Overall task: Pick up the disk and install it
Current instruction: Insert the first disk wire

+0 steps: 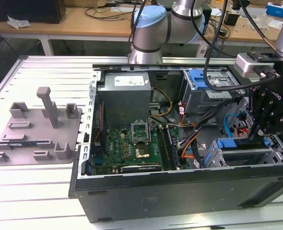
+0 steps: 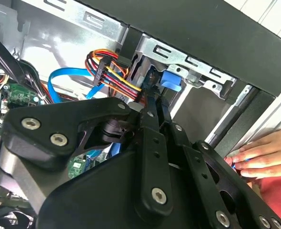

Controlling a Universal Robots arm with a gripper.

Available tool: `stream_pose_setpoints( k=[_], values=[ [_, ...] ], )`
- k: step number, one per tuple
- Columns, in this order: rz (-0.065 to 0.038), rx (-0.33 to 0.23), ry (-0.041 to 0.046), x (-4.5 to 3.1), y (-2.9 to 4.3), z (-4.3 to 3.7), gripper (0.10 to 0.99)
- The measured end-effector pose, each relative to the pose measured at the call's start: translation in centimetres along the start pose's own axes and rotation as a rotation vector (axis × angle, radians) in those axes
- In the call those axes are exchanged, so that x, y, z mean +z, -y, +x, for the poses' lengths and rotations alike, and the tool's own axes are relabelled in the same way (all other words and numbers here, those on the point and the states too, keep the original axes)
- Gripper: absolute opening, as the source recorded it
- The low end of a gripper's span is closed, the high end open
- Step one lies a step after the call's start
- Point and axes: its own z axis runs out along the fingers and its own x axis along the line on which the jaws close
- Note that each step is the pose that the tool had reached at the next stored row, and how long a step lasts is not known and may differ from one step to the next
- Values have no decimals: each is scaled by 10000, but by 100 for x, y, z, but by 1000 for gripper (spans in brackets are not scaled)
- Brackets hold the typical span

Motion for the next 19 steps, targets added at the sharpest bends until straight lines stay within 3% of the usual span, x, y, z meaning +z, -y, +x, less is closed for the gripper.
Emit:
stream_pose_setpoints(
  k=[4,9,12,19],
  values=[
    [-3,3,6,-7,-14,8,176],
    [-1,1,-1,-198,-7,33,424],
    [-1,3,0,-275,-2,45,424],
    [-1,1,0,-282,2,45,424]
  ],
)
